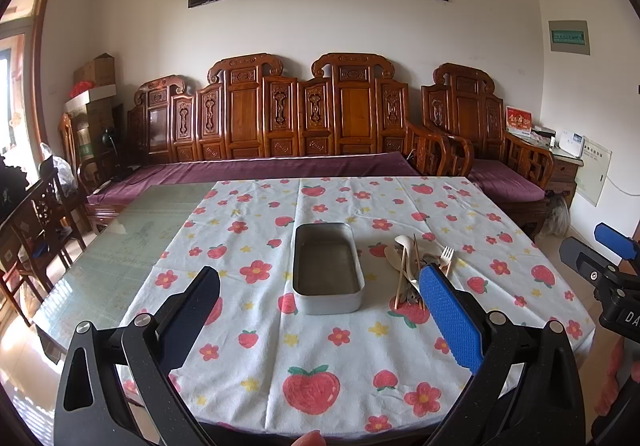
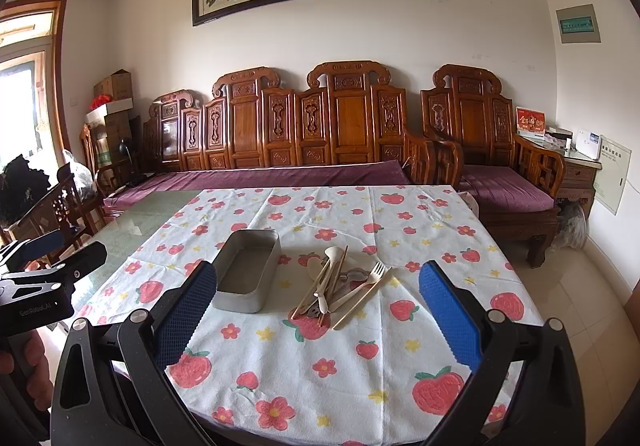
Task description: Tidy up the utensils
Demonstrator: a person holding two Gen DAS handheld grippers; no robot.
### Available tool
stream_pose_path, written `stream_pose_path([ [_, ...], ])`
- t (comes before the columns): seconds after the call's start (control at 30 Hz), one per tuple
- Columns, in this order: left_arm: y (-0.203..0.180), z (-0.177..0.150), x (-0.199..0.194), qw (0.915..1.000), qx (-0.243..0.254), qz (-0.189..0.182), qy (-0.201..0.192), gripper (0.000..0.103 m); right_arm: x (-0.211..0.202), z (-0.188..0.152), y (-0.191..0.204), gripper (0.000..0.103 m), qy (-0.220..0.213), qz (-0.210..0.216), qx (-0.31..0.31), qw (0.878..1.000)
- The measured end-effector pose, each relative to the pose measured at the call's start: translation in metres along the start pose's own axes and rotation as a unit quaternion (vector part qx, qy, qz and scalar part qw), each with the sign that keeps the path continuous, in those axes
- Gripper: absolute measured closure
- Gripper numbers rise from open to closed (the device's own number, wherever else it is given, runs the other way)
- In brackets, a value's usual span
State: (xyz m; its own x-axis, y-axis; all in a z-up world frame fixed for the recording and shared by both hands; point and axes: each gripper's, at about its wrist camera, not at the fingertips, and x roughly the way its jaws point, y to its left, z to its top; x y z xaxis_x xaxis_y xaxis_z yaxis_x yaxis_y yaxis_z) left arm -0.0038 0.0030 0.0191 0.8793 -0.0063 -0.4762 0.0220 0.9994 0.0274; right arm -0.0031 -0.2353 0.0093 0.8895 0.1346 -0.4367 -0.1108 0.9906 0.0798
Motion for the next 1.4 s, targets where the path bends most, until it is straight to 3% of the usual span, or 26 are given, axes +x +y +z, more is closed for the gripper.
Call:
stream_pose_path([
  [1.17, -0.001, -0.005, 0.0, 1.0, -0.001, 0.0, -0.003, 0.006, 0.001, -0.002, -0.003, 0.002, -0.003, 0.001, 0.001, 1.0],
  [1.3, -0.001, -0.006, 0.003, 1.0, -0.002, -0.003, 0.002, 0.006, 0.004, -0.001, -0.005, 0.002, -0.001, 0.001, 0.001, 1.0],
  [1.4, -0.002, -0.013, 0.021, 0.9996, 0.003, -0.009, 0.028, 0.006, 0.001, 0.006, -0.002, 0.002, 0.005, 0.003, 0.003, 1.0],
])
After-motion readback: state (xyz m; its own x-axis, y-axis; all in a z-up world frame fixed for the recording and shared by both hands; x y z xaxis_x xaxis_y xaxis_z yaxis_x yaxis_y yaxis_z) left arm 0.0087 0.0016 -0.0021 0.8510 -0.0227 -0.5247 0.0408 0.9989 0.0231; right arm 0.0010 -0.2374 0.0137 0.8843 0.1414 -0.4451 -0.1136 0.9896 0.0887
